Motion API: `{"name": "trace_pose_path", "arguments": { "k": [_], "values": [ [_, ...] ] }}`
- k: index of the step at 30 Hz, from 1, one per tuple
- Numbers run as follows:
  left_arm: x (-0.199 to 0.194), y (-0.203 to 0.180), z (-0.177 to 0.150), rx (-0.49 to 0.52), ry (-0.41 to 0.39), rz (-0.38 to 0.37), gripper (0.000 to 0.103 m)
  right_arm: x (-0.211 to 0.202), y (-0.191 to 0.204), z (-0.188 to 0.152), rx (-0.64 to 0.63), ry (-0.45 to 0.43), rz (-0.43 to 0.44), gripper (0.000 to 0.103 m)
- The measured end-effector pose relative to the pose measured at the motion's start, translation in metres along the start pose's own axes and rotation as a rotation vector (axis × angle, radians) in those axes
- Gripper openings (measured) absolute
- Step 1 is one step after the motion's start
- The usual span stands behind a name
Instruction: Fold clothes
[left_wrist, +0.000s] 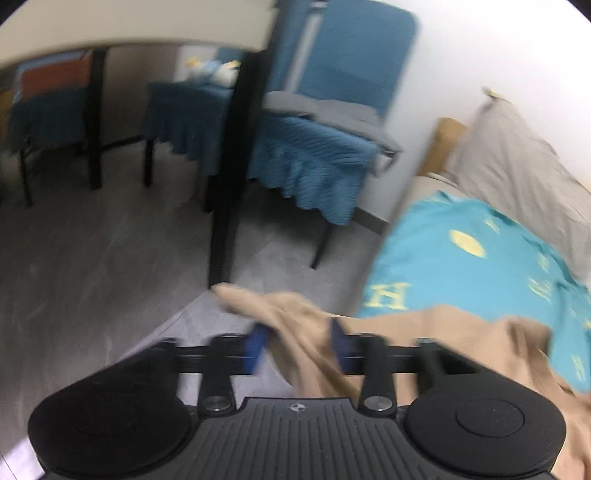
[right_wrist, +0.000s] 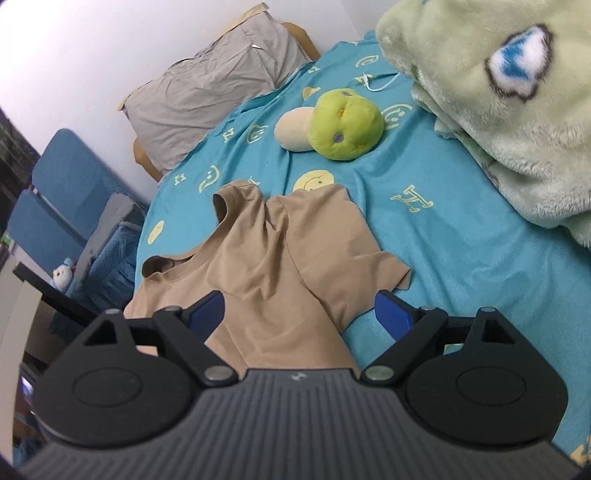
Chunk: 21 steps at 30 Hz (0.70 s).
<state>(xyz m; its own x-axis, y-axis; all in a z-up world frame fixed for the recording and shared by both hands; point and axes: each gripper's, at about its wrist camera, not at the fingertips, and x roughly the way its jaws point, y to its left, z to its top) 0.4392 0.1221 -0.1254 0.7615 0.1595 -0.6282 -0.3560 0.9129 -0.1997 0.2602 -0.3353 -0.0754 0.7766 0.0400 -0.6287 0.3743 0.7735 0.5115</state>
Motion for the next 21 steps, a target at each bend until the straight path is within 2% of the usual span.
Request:
{"name": "trace_pose_path", "arguments": {
  "k": [1,3,6,9,13,16,18,21],
  "values": [
    [-0.014,-0.009,0.000,0.038,-0.005,-0.012,0.061,-0.001,0.001,0.000,-0.008,-0.001,0.003,0.090],
    [-0.045,-0.028,-0.002,0.112,-0.017,-0.041,0.083,-0.002,0.004,-0.002,-0.028,-0.006,0.009,0.090],
    [-0.103,-0.048,-0.009,0.194,-0.054,-0.107,0.091,-0.009,0.011,-0.005,-0.068,-0.021,0.022,0.090],
    [-0.164,-0.061,-0.029,0.231,-0.081,-0.170,0.102,-0.019,0.013,-0.007,-0.105,-0.048,0.029,0.090],
    [-0.240,-0.068,-0.062,0.260,-0.106,-0.228,0.103,-0.033,0.003,-0.001,-0.065,-0.055,0.080,0.090],
    [-0.283,-0.063,-0.095,0.259,-0.109,-0.280,0.103,-0.046,-0.015,0.012,0.064,-0.019,0.180,0.075],
    [-0.294,-0.055,-0.114,0.259,-0.099,-0.297,0.103,-0.054,-0.028,0.019,0.154,0.000,0.247,0.075],
    [-0.303,-0.046,-0.137,0.251,-0.068,-0.317,0.103,-0.063,-0.046,0.024,0.250,-0.001,0.296,0.074]
  ]
}}
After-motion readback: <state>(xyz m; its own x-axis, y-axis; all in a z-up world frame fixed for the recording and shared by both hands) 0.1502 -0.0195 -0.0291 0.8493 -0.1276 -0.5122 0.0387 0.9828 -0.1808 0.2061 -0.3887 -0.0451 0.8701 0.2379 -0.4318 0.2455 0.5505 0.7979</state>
